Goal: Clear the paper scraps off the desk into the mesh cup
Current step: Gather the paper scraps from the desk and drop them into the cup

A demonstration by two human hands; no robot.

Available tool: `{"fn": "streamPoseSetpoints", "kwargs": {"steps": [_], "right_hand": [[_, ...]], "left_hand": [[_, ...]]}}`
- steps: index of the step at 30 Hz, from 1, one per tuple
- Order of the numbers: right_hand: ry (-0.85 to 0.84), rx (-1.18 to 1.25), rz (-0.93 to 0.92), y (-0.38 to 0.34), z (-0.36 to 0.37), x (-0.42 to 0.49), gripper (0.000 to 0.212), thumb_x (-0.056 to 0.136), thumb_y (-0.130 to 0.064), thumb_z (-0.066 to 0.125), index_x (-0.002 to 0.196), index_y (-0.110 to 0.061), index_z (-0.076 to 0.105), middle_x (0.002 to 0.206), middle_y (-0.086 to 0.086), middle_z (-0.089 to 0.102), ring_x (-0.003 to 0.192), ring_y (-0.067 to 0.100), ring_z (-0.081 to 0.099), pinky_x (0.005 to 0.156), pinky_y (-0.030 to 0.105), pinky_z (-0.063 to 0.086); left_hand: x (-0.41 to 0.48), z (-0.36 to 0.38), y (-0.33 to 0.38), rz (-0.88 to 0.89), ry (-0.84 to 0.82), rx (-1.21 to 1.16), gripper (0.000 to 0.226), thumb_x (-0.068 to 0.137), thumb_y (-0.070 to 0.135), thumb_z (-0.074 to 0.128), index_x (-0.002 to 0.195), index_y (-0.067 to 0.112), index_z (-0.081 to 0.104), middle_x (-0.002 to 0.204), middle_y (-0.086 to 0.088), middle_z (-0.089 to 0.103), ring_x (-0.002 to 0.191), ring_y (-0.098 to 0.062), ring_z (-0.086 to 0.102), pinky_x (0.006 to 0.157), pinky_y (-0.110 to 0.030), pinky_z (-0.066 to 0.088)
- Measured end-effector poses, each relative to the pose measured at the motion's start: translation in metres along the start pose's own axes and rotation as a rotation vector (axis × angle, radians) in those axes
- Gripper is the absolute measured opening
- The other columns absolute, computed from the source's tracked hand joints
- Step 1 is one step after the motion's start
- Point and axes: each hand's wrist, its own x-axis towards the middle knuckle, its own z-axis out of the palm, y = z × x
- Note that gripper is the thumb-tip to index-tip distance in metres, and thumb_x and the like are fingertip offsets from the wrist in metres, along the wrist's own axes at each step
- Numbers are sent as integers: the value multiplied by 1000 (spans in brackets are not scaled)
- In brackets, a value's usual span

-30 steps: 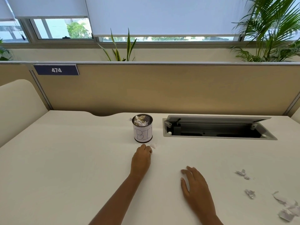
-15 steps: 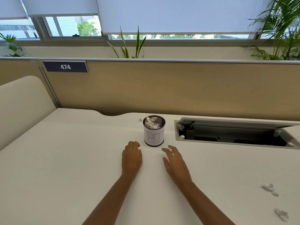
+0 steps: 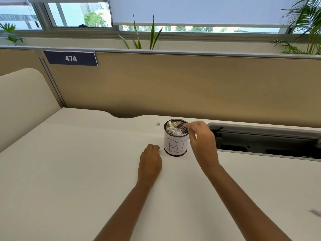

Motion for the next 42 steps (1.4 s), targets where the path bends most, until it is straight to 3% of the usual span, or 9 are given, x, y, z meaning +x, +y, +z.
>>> {"fn": "streamPoseSetpoints", "kwargs": {"steps": [7, 13, 17, 21, 23, 26, 31, 38, 42], "right_hand": [[-207, -151, -18, 0, 19, 23, 27, 88, 3, 48, 111, -3, 61, 126, 16, 53, 119, 29, 46, 92, 40, 46], [137, 54, 36, 22, 5, -14, 27, 87, 4, 52, 111, -7, 60, 123, 17, 54, 120, 26, 47, 102, 25, 33], [96, 64, 184, 48, 7, -55, 31, 85, 7, 53, 114, -4, 55, 120, 18, 54, 117, 29, 49, 98, 15, 30], [-39, 75, 310, 67, 12, -82, 33, 87, 1, 54, 119, -7, 53, 123, 13, 53, 117, 29, 49, 103, 38, 40], [-49, 78, 335, 70, 13, -85, 31, 87, 1, 53, 117, -8, 54, 121, 10, 54, 113, 26, 51, 101, 40, 42], [-113, 47, 297, 69, 15, -84, 31, 87, 0, 52, 116, -11, 54, 118, 5, 54, 108, 14, 48, 96, 26, 35], [-136, 24, 297, 70, 15, -84, 29, 87, 1, 52, 114, -11, 55, 109, -4, 51, 109, 16, 49, 95, 24, 33], [-171, -19, 297, 66, 14, -86, 29, 87, 3, 49, 112, -9, 57, 116, 7, 59, 111, 23, 52, 93, 22, 34], [-178, -80, 268, 61, 11, -90, 28, 87, 4, 49, 111, -8, 58, 114, 8, 60, 108, 24, 54, 91, 21, 38]], "left_hand": [[13, 2, -6, -11, -13, -30, 35, 95, 7, 39, 129, 10, 50, 132, -7, 50, 122, -20, 50, 103, -26, 36], [44, 10, -10, -65, -56, -36, 45, 97, 10, 37, 142, 9, 35, 151, -10, 33, 141, -21, 30, 115, -31, 26], [68, 19, -7, -92, -81, -35, 51, 97, 6, 34, 147, 13, 25, 158, -10, 19, 146, -22, 20, 117, -32, 23], [93, 28, -8, -40, -111, -47, 63, 92, -5, 38, 149, 19, 21, 161, -6, 9, 148, -20, 12, 118, -32, 20], [104, 31, -9, -12, -140, -19, 59, 95, 2, 40, 149, 18, 21, 161, -5, 7, 149, -19, 8, 120, -32, 16], [110, 34, -9, 5, -165, 19, 53, 97, 6, 39, 148, 11, 24, 160, -5, 14, 147, -21, 17, 119, -32, 16], [98, 28, -6, -49, -16, 1, 31, 94, -1, 39, 120, 2, 53, 133, -11, 53, 112, -30, 56, 93, -37, 47], [69, 1, 3, -193, 264, -350, 21, 93, -3, 48, 106, -7, 65, 111, -19, 64, 102, -29, 61, 84, -21, 43], [62, -35, 39, 66, 451, -440, 14, 88, -4, 58, 97, -5, 69, 96, -18, 68, 89, -27, 64, 78, -12, 41]]}}
